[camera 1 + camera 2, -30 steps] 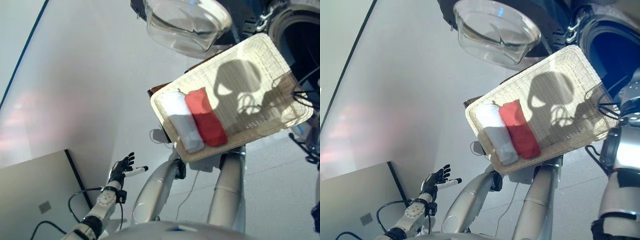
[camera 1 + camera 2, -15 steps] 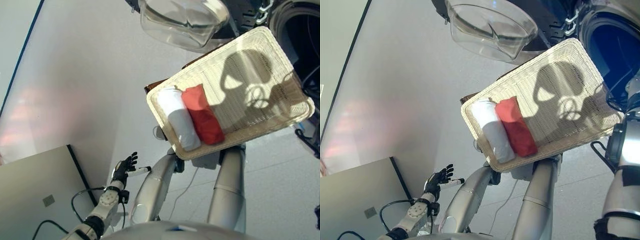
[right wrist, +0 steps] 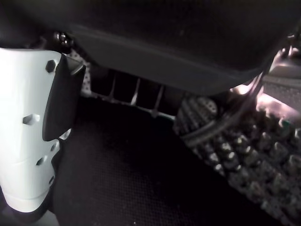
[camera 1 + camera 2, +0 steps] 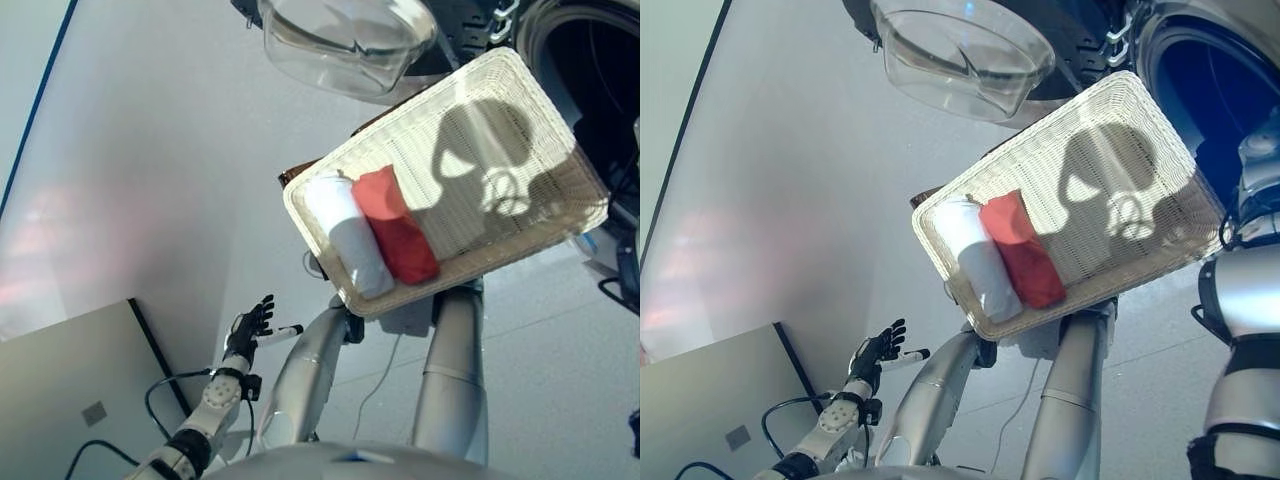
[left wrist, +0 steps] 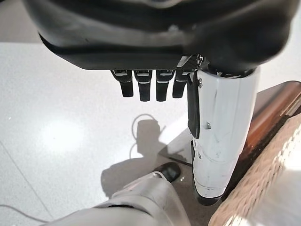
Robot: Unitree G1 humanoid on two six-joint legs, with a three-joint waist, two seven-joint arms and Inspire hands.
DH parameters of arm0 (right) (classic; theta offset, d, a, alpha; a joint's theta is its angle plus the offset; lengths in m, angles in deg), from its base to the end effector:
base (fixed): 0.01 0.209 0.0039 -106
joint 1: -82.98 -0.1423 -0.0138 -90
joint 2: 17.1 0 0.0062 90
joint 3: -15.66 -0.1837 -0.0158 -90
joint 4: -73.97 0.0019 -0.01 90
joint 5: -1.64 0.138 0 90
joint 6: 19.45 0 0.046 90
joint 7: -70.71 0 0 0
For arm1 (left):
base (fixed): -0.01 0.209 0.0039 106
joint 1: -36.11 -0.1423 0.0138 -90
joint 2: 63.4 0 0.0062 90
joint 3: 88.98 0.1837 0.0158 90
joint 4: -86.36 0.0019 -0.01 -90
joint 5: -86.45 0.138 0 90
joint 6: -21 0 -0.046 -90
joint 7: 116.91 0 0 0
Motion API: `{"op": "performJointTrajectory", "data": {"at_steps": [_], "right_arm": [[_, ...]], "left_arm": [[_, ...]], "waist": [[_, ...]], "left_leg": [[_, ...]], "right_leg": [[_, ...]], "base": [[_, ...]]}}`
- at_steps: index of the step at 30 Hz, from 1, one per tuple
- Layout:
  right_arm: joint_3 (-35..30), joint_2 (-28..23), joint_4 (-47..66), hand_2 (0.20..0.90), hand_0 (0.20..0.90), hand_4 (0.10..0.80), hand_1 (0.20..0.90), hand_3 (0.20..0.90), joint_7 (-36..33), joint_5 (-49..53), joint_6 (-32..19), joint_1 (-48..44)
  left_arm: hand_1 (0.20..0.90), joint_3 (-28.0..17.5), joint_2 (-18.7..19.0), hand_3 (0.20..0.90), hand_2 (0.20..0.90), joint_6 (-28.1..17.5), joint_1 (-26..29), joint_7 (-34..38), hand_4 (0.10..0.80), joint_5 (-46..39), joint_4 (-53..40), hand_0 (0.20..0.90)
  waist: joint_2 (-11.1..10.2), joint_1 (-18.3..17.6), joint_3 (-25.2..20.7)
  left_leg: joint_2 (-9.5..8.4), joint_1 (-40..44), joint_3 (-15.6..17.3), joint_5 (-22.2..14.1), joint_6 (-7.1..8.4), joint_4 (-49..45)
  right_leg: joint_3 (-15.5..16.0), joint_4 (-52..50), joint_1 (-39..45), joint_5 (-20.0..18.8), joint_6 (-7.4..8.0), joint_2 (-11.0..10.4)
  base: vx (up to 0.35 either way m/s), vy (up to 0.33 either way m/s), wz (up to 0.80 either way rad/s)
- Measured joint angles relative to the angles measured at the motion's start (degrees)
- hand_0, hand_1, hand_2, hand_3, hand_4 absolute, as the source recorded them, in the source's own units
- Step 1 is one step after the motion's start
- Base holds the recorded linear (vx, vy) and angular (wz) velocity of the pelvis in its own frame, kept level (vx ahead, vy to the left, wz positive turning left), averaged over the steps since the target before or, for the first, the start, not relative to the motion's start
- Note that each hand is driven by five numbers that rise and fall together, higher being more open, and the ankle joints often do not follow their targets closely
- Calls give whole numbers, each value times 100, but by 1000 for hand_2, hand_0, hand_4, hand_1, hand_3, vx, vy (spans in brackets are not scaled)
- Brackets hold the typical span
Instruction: Pick up the clothes and place them into the washing machine
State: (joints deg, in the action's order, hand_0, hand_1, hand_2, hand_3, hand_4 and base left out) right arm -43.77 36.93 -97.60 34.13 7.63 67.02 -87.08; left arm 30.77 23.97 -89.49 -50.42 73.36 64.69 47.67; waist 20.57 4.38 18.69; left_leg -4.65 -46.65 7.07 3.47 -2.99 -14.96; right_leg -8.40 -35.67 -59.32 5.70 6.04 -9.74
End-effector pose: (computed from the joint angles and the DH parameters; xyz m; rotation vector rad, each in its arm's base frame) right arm 0.3212 -0.3424 0.2830 -0.7995 -0.2277 -1.1335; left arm 0.1431 0.1614 -0.0830 0.1212 0.5537 -0.0455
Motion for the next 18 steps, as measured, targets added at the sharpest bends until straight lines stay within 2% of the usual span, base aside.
{"op": "performJointTrajectory", "data": {"at_steps": [4,5,6,9,11,16,17,18], "right_arm": [[-43,97,256,900,900,800,900,900,-23,-55,76,1],[-95,117,372,900,900,800,900,900,-38,-82,113,27],[-59,166,360,900,900,800,900,900,-80,-103,102,26],[-130,261,535,900,900,800,900,900,-132,-101,101,64],[-150,309,551,900,900,800,900,900,-147,-100,93,71],[-447,403,930,900,900,800,900,900,-127,57,71,334],[-546,447,981,900,900,800,900,900,-103,113,36,382],[-559,513,976,900,900,800,900,900,-83,243,11,424]], "left_arm": [[900,-1,-4,900,900,-2,1,3,800,-80,10,900],[900,-3,-6,900,900,-3,1,8,800,-132,13,900],[900,-6,-10,900,900,-1,3,10,800,-143,42,900],[900,-28,-28,900,900,-8,1,14,800,-149,73,900],[900,-40,-32,900,900,-4,3,16,800,-150,102,900],[900,-44,-36,900,900,5,11,18,800,-169,127,900],[900,-44,-36,900,900,2,10,19,800,-174,138,900],[900,-47,-34,900,900,2,15,18,800,-176,171,900]], "waist": [[2,-51,-2],[1,-43,-2],[-4,-43,0],[-4,-49,-3],[-4,-66,-5],[-12,-118,-1],[-18,-139,-4],[-92,-164,-28]], "left_leg": [[22,2,18,-6,-3,-1],[64,-6,29,-14,-3,-12],[84,-11,43,-49,2,-42],[108,16,40,-78,25,-99],[134,19,36,-96,24,-99],[193,11,-7,-109,49,-180],[200,25,-18,-143,55,-192],[190,40,-46,-134,66,-209]], "right_leg": [[-22,39,9,-15,20,28],[-18,43,6,-144,-8,74],[1,96,42,-37,30,74],[34,113,84,-142,3,100],[63,154,101,-35,51,98],[142,195,176,-246,-44,166],[157,194,198,-244,-17,169],[138,198,233,-150,-56,177]], "base": [[-3,9,-5],[-119,3,-11],[-112,5,-17],[41,4,-9],[58,3,-1],[-70,-2,-2],[-5,-31,2],[0,0,0]]}}
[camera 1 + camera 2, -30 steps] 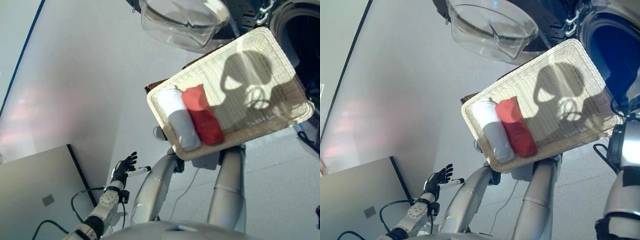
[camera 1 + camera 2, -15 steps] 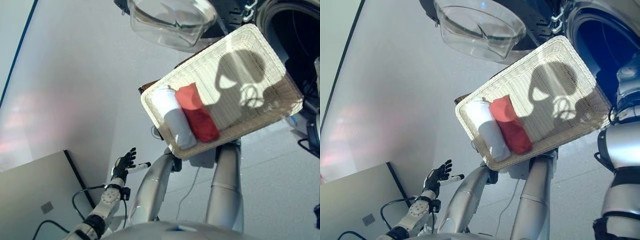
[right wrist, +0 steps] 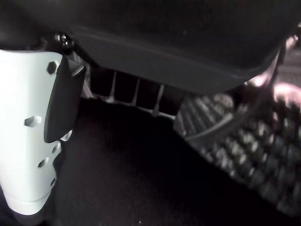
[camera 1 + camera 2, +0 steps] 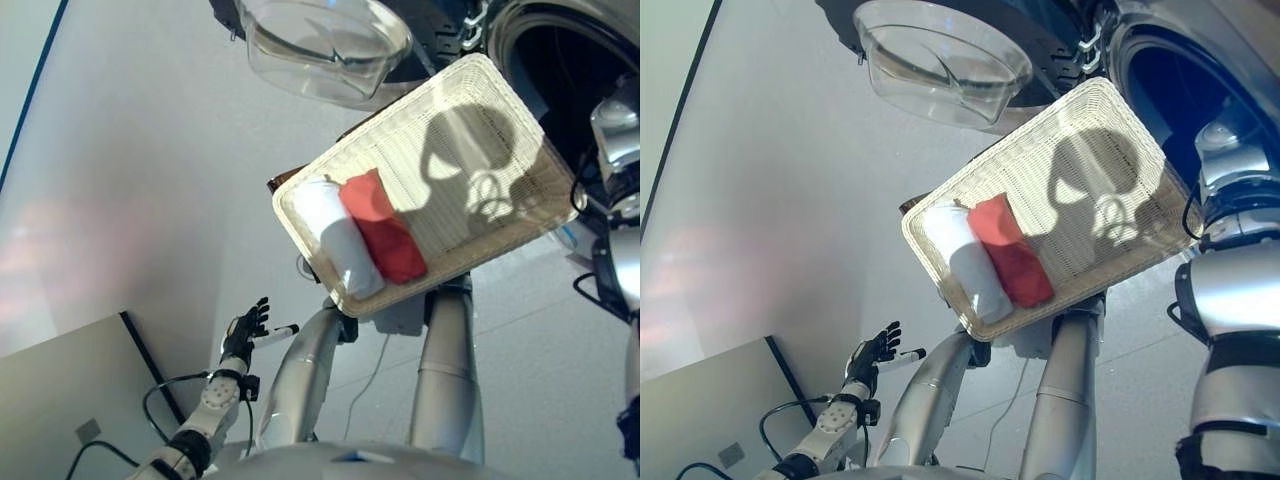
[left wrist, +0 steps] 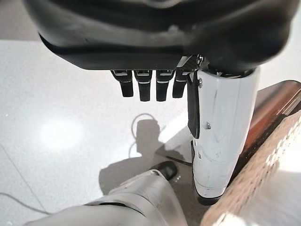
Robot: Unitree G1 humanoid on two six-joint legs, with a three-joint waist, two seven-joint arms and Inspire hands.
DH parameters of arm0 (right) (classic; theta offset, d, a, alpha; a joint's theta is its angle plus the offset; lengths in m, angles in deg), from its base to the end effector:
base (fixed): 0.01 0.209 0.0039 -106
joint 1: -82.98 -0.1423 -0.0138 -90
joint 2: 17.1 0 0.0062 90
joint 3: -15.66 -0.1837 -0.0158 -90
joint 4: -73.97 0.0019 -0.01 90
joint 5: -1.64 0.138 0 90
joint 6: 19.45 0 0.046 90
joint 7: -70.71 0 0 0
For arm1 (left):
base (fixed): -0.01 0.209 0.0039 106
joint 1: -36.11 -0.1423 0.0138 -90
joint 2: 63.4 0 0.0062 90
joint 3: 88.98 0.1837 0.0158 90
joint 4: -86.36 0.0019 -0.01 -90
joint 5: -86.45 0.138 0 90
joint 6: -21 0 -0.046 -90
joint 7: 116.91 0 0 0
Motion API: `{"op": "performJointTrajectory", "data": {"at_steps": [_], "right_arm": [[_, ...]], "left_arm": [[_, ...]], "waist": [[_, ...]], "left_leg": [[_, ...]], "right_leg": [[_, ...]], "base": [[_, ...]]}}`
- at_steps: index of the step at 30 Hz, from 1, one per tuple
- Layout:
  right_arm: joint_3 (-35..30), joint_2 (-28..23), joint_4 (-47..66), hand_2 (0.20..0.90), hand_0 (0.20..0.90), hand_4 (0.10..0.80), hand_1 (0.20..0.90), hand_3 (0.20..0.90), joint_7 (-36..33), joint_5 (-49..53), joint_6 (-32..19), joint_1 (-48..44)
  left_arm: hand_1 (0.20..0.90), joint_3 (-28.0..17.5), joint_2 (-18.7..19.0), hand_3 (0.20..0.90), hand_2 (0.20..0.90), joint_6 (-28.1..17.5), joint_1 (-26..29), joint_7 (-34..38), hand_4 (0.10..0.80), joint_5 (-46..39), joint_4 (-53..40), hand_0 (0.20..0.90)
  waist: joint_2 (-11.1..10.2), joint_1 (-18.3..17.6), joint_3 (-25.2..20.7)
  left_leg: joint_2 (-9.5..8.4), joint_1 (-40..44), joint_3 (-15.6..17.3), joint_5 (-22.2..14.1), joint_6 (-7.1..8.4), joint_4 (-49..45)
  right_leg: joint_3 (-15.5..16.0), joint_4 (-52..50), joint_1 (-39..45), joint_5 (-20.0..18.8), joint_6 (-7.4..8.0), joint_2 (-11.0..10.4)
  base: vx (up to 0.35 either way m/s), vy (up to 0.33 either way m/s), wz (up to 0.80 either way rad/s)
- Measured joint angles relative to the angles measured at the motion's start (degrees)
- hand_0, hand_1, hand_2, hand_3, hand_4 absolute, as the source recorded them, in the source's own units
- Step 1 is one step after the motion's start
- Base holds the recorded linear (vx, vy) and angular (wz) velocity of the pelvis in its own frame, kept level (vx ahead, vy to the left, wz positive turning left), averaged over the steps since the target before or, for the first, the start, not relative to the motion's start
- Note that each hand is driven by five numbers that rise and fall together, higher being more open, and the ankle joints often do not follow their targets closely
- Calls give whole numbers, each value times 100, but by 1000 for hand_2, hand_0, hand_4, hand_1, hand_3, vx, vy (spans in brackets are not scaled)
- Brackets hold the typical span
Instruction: Pick up the clothes and place them into the washing machine
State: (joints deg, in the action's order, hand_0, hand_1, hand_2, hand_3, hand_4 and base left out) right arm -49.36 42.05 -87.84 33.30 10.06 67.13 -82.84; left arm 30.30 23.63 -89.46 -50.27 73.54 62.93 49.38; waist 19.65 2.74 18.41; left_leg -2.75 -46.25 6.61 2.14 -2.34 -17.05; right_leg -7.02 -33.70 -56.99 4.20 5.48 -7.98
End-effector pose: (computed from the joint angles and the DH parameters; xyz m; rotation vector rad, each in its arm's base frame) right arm 0.3423 -0.3045 0.2729 -0.6568 -0.3215 -0.9984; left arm 0.1411 0.1636 -0.0856 0.1018 0.5804 -0.0092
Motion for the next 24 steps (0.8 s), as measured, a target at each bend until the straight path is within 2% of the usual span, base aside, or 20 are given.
{"op": "performJointTrajectory", "data": {"at_steps": [2,5,7,11,13,15,16,21,24], "right_arm": [[-393,247,231,900,900,800,900,900,83,285,-309,386],[-497,658,169,900,900,800,900,900,276,581,-543,875],[-524,886,60,900,900,800,900,900,403,766,-561,1045],[-759,1468,-269,900,900,800,900,900,767,1338,-841,1526],[-758,1776,-449,900,900,800,900,900,979,1517,-927,1694],[-737,2001,-558,900,900,800,900,900,1161,1685,-967,1933],[-712,2134,-565,900,900,800,900,900,1228,1687,-999,2014],[-702,2476,-394,900,900,800,900,900,1265,1690,-1108,2401],[-769,2507,-333,900,900,800,900,900,1301,1688,-1157,2678]], "left_arm": [[900,-3,6,900,900,-8,-1,-4,800,2,83,900],[900,-11,16,900,900,-11,-9,-18,800,5,244,900],[900,-13,14,900,900,0,-9,-31,800,8,280,900],[900,-131,17,900,900,9,1,-40,800,61,379,900],[900,-223,18,900,900,14,11,-44,800,119,387,900],[900,-305,46,900,900,12,28,-48,800,254,391,900],[900,-354,33,900,900,7,31,-50,800,285,374,900],[900,-424,28,900,900,12,-7,-46,800,354,432,900],[900,-435,18,900,900,13,-12,-48,800,495,440,900]], "waist": [[-148,-35,-17],[-400,-30,-133],[-418,-39,-139],[-420,151,-146],[-424,167,-146],[-440,228,-156],[-446,280,-154],[-570,368,-197],[-661,441,-197]], "left_leg": [[9,71,-1,0,12,12],[34,99,-25,-13,61,-11],[107,151,-88,-55,122,-25],[121,297,-236,62,178,23],[176,313,-301,19,229,14],[178,342,-397,117,271,10],[197,370,-450,100,288,24],[283,484,-737,134,457,38],[325,588,-886,159,495,47]], "right_leg": [[21,3,56,0,-4,6],[74,-7,84,81,-39,15],[167,-1,183,131,-38,27],[349,-22,370,84,-224,55],[404,-40,406,178,-198,72],[524,-82,469,120,-302,87],[586,-102,515,215,-286,89],[913,-196,730,338,-403,109],[1082,-186,922,383,-462,110]], "base": [[0,-26,-7],[0,-21,2],[58,-42,8],[-8,-56,8],[94,-78,12],[-20,-68,17],[-13,-68,18],[-25,-52,22],[15,-30,18]]}}
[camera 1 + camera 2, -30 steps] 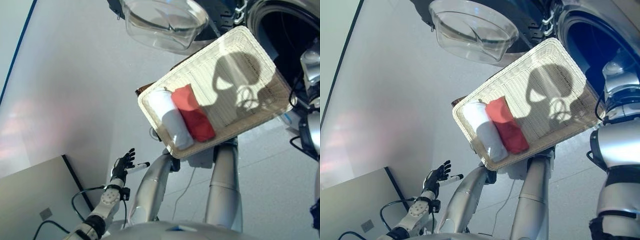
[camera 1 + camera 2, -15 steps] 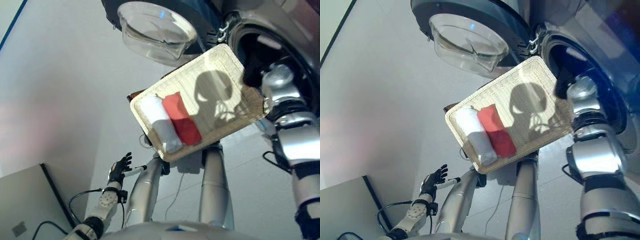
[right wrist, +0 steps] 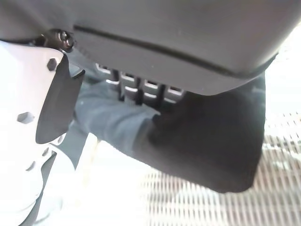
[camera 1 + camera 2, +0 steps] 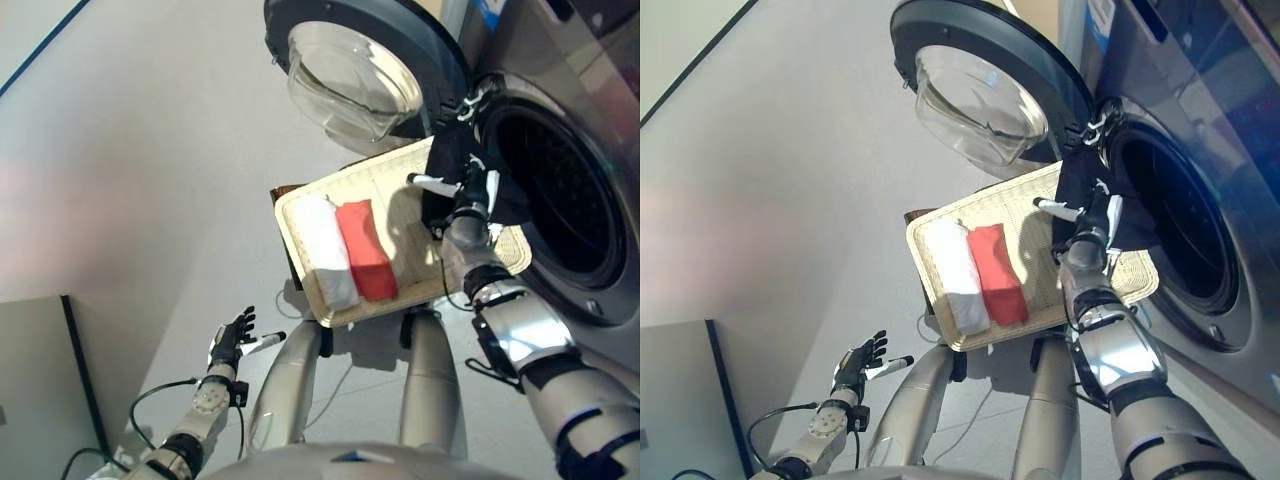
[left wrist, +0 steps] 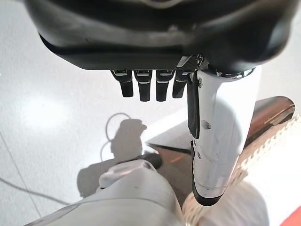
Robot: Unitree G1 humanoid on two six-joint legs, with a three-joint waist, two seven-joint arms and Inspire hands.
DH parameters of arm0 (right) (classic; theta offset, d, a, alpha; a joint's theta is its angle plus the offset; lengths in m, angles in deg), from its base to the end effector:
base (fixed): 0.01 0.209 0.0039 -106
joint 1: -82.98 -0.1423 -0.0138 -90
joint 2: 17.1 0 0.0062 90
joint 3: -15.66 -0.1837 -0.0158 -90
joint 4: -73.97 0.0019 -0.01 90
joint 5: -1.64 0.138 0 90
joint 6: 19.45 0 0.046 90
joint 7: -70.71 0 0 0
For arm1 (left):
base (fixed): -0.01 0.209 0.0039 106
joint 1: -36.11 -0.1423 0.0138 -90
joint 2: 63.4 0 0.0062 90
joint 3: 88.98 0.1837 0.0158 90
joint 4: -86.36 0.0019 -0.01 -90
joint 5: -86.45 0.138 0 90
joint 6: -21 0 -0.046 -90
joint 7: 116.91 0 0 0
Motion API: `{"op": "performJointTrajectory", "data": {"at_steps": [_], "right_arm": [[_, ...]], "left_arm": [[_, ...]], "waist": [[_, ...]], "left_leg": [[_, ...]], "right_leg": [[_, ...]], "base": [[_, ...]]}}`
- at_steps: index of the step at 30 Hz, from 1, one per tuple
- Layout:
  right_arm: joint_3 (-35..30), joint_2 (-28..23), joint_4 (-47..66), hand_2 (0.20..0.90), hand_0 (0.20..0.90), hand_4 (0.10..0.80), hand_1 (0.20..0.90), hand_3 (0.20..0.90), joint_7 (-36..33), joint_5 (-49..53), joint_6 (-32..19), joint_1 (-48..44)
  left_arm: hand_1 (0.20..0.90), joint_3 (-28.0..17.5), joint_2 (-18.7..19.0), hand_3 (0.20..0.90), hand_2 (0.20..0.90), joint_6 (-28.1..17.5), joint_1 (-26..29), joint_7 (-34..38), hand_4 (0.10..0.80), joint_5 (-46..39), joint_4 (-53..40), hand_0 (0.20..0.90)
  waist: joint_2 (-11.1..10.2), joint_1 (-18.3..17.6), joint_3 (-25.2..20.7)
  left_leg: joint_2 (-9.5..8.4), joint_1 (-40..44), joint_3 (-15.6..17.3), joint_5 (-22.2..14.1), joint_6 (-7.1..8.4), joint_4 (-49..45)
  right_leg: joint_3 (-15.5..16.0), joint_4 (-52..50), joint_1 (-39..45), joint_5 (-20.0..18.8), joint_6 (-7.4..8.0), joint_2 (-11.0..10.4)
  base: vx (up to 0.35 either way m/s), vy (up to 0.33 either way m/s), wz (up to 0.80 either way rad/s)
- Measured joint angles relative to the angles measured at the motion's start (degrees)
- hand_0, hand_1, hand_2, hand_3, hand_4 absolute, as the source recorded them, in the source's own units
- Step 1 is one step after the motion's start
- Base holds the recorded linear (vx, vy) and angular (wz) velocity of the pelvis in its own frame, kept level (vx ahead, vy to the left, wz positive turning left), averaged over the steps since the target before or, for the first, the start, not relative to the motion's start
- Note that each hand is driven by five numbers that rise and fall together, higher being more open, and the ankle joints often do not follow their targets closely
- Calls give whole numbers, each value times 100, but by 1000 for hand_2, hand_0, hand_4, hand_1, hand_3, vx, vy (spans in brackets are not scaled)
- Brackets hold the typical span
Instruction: Pick up the clothes and place them into the washing machine
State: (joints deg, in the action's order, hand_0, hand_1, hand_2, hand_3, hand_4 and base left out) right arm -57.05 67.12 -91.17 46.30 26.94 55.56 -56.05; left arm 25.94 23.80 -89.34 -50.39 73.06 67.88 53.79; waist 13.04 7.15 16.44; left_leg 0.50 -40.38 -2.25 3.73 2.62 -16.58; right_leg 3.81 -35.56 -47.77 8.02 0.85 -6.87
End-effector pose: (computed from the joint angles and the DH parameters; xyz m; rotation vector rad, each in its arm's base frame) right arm 0.3261 -0.2202 0.0673 -0.2086 0.1550 -0.5160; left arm 0.1344 0.1787 -0.0912 0.1729 0.6290 0.0245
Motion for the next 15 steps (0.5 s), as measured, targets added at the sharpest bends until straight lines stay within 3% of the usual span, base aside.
{"op": "performJointTrajectory", "data": {"at_steps": [9,15], "right_arm": [[-271,102,308,900,900,800,900,900,284,19,2,992],[-713,584,1366,900,900,800,900,900,930,1079,-94,2271]], "left_arm": [[900,-414,-1,900,900,37,-92,-3,800,160,272,900],[900,-651,-2,900,900,124,-132,-94,800,220,348,900]], "waist": [[-312,9,20],[-728,5,-165]], "left_leg": [[52,925,-213,96,-32,518],[61,1616,-392,102,-72,889]], "right_leg": [[346,649,1126,-57,24,23],[617,1111,1992,-55,40,17]], "base": [[99,-12,7],[134,-19,17]]}}
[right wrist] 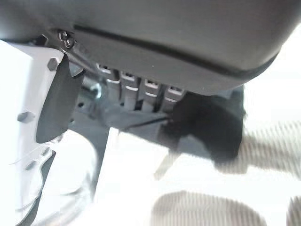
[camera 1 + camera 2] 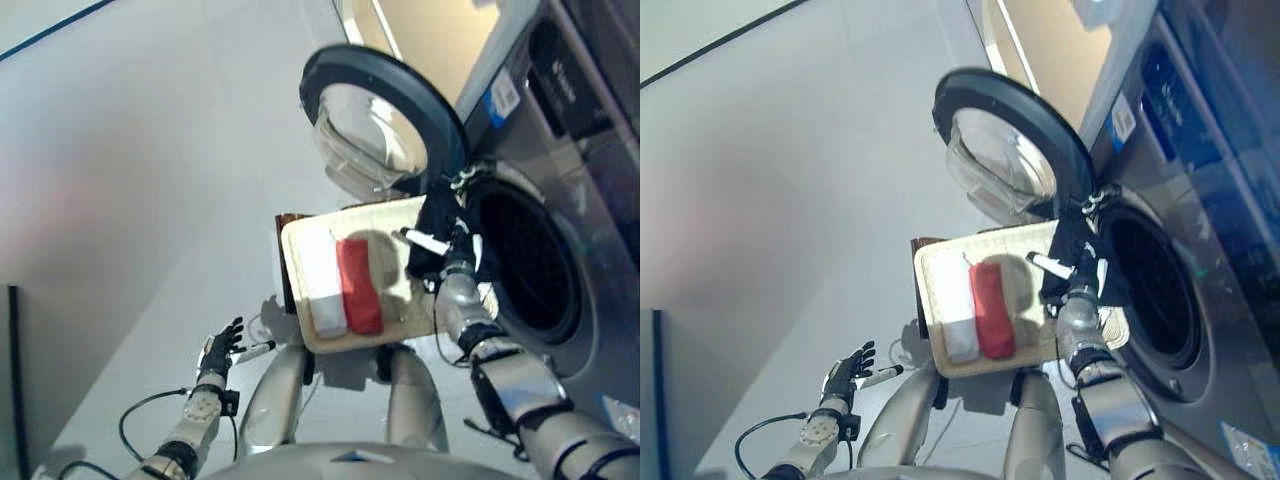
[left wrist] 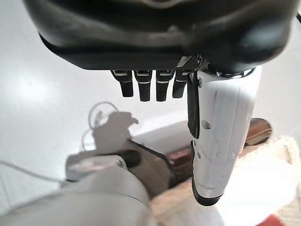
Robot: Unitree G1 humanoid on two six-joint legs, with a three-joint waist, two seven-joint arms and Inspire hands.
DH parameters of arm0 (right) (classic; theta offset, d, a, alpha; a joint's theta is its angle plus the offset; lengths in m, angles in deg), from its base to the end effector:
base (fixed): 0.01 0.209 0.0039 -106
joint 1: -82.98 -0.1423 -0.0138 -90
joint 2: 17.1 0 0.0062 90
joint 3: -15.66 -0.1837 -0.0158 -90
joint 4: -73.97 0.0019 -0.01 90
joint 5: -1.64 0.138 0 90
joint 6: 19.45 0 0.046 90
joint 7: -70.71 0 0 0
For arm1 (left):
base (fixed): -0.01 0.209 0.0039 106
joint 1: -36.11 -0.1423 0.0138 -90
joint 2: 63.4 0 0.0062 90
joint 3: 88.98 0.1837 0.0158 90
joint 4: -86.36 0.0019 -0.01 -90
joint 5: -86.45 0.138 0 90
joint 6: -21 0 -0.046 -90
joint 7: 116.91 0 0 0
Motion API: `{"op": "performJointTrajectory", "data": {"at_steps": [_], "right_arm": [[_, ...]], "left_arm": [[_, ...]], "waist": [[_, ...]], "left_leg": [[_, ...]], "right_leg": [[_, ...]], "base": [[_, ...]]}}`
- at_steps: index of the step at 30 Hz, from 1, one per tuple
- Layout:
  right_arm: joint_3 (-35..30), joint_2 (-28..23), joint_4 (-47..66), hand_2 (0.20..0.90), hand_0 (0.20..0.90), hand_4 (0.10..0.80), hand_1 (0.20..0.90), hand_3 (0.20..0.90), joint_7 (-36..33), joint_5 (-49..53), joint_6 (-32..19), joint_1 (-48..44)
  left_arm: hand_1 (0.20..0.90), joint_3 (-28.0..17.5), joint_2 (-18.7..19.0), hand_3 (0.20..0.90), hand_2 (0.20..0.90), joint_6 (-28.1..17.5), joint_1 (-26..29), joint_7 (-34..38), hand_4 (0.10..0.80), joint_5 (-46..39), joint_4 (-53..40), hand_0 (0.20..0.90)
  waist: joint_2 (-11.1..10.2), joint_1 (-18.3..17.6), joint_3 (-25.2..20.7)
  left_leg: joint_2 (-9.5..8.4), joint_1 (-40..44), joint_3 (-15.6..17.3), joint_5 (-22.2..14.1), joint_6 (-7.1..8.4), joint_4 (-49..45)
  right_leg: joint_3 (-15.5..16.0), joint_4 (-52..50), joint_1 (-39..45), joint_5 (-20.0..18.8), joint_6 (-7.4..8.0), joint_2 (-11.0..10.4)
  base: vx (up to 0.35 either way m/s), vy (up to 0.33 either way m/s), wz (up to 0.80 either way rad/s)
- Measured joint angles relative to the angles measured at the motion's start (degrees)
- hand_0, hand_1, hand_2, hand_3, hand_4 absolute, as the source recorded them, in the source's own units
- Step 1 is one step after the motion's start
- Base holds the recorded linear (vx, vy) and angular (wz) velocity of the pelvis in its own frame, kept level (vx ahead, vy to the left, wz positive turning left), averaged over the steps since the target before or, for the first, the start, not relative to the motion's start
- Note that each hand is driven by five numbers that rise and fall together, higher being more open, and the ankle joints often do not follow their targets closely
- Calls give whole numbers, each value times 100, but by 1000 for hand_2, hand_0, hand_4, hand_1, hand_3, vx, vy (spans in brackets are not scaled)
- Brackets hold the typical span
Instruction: Pick up the clothes and place them into the washing machine
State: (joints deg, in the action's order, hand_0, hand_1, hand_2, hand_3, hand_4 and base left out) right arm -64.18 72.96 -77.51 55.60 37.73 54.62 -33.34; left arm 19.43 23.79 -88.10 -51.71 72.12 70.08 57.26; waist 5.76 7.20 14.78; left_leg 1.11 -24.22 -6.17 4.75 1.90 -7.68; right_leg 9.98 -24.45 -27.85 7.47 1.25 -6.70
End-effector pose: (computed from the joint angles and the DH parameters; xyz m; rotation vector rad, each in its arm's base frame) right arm 0.2548 -0.2095 -0.0168 0.1455 0.3560 -0.4383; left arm 0.1216 0.1955 -0.0971 0.1750 0.7106 0.1115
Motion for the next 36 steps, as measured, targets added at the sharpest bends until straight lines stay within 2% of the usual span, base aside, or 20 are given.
{"op": "performJointTrajectory", "data": {"at_steps": [4,6,10,11,14,18,26,27,28,29,31,33,34,36], "right_arm": [[-62,376,1101,900,900,800,900,900,498,737,-36,885],[63,524,1312,900,900,800,900,900,772,893,-75,1126],[25,646,1827,900,900,800,900,900,1116,1664,-63,1529],[18,696,2086,200,200,300,200,200,1331,1872,-50,1806],[26,851,2552,200,200,300,200,200,1738,2194,-43,2437],[-119,977,3150,200,200,300,200,200,2034,2649,-36,3059],[-127,1040,3378,200,200,300,200,200,2246,2781,-30,3328],[-129,1038,3378,236,236,325,236,236,2250,2782,-30,3372],[-133,1032,3378,455,455,482,455,455,2250,2776,-30,3377],[-137,1032,3375,900,900,800,900,900,2241,2760,-30,3388],[-118,979,3320,900,900,800,900,900,2117,2500,-27,3404],[-47,690,3062,900,900,800,900,900,1614,910,98,3395],[-42,661,3059,900,900,800,900,900,1514,622,150,3412],[40,257,3055,900,900,800,900,900,962,-1010,429,3371]], "left_arm": [[900,-337,-15,900,900,108,28,-40,800,-11,258,900],[900,-461,22,900,900,143,-85,-35,800,-22,372,900],[900,-497,5,900,900,163,-144,-38,800,-23,463,900],[900,-543,3,900,900,177,-240,-44,800,-22,466,900],[900,-681,10,900,900,204,-576,-45,800,-29,500,900],[900,-714,-9,900,900,251,-728,-159,800,-27,516,900],[900,-722,-125,900,900,264,-1083,-193,800,21,729,900],[900,-721,-125,900,900,268,-1127,-201,800,47,762,900],[900,-722,-122,900,900,268,-1136,-202,800,73,763,900],[900,-722,-120,900,900,268,-1150,-203,800,111,764,900],[900,-722,-116,900,900,276,-1151,-201,800,147,778,900],[900,-722,-98,900,900,307,-1150,-168,800,288,778,900],[900,-723,-98,900,900,307,-1143,-146,800,318,776,900],[900,-743,-78,900,900,377,-1078,-121,800,452,777,900]], "waist": [[-197,20,-135],[-311,12,-423],[-391,4,-566],[-434,6,-701],[-588,-25,-1134],[-688,-28,-1356],[-615,-169,-1711],[-610,-167,-1765],[-607,-168,-1770],[-601,-167,-1774],[-605,-169,-1780],[-626,-156,-1794],[-626,-155,-1795],[-638,-166,-1796]], "left_leg": [[16,516,-31,-11,-33,276],[10,613,-37,-62,-57,321],[6,1113,-23,-61,-101,549],[6,1289,-19,-86,-87,682],[-5,1619,-1,-72,-162,899],[-26,1966,57,-73,-177,1104],[-92,2285,285,-100,-219,1220],[-94,2289,293,-108,-228,1220],[-93,2289,294,-108,-228,1221],[-89,2290,300,-106,-231,1220],[-89,2318,312,-104,-233,1220],[-91,2420,329,-145,-242,1222],[-91,2421,330,-146,-241,1223],[-92,2405,349,-142,-249,1223]], "right_leg": [[121,364,621,3,43,-2],[170,508,768,13,85,-1],[203,892,1377,-53,180,17],[219,1054,1561,-74,215,13],[252,1438,1986,-143,318,43],[338,1892,2497,-242,391,40],[330,2301,2958,-350,470,25],[329,2311,2953,-350,470,29],[328,2311,2958,-350,470,32],[325,2310,2963,-357,469,38],[313,2307,2988,-370,458,40],[306,2312,3063,-366,459,23],[305,2310,3064,-365,461,19],[281,2284,3049,-373,471,14]], "base": [[131,-1,11],[117,23,7],[107,27,7],[146,36,2],[88,14,2],[81,10,9],[6,0,1],[0,0,0],[0,0,0],[0,0,0],[0,0,0],[0,0,0],[-3,4,-4],[10,8,-3]]}}
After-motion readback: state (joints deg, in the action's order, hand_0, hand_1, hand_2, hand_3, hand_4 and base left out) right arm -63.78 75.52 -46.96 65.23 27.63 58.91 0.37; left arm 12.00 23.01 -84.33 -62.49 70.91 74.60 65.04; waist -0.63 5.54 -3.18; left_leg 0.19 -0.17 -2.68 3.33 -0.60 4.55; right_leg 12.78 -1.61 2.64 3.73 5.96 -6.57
